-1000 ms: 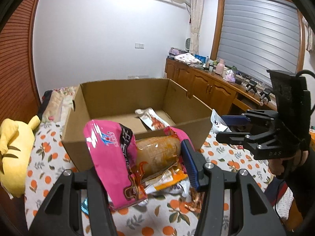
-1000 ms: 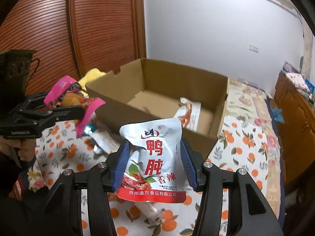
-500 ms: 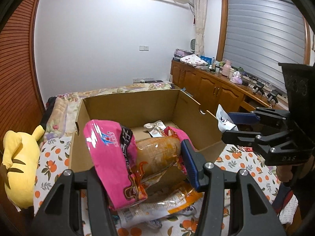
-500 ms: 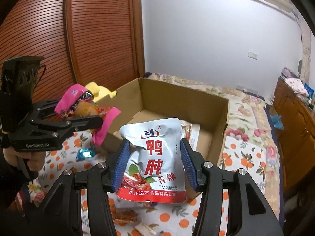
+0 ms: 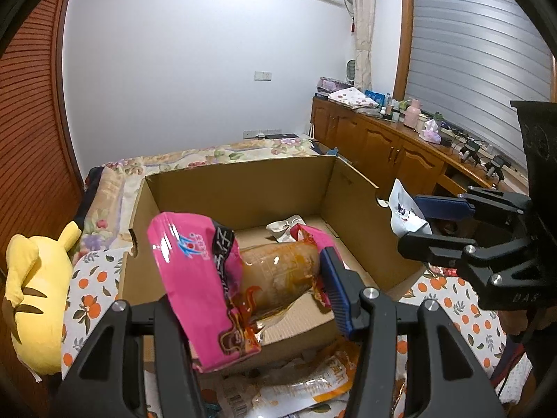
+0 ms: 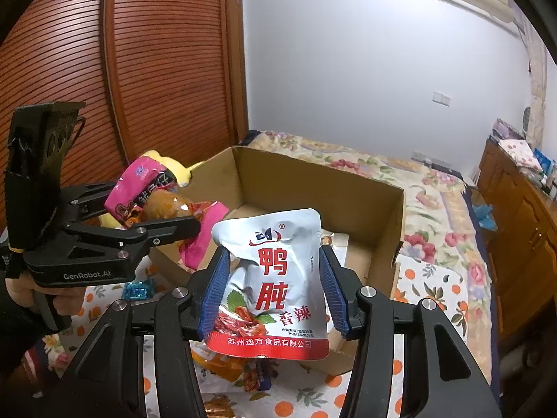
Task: Organize snacks
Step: 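Open the left gripper to drop the pink sausage packet into the box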
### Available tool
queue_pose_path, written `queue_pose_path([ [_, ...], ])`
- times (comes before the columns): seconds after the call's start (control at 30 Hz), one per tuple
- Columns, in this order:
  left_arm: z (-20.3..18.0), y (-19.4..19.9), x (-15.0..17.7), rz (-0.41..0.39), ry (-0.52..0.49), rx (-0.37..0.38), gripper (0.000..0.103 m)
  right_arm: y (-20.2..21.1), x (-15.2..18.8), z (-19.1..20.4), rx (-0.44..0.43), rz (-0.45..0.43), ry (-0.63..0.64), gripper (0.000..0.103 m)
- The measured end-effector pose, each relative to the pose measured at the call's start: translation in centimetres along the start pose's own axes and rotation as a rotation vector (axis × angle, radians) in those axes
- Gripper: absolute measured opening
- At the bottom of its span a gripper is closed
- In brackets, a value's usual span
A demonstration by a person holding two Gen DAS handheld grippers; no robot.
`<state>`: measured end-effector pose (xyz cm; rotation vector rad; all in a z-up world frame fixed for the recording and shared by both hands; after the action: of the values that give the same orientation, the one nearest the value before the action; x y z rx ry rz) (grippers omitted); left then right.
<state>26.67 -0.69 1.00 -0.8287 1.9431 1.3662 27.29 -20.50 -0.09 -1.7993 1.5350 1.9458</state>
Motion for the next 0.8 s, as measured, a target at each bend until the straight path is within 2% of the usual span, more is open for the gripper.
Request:
queue_pose_path([
  [0.23,0.5,-1.5,0.4,0.019,0.006,-0.033,0.053,-1.4,0.2,-0.5,0.019,0.026,-0.012,0.053],
  [0.63,0.7,-0.3,-0.3,-0.025,0.013,-0.036,0.053,-3.8,1.1,-1.9,0.036,0.064,-0.071,0.053],
  [0.8,0.9,0.4,-0.3,-0.035,0.004,-0.045,0.056,-4.9,1.1,-2.4,0.028,0.080,-0.107,0.053],
])
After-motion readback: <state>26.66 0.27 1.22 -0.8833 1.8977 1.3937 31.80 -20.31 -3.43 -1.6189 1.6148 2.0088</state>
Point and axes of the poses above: each gripper's, at about its wrist camera, not at the fingertips, and y roughly against the way its jaws point, z to its left, x to its underside, the point moved 4 cm from there along -y, roughly the way its jaws point, and after that the axes turned 13 degrees about y, right-handed, at the moved point
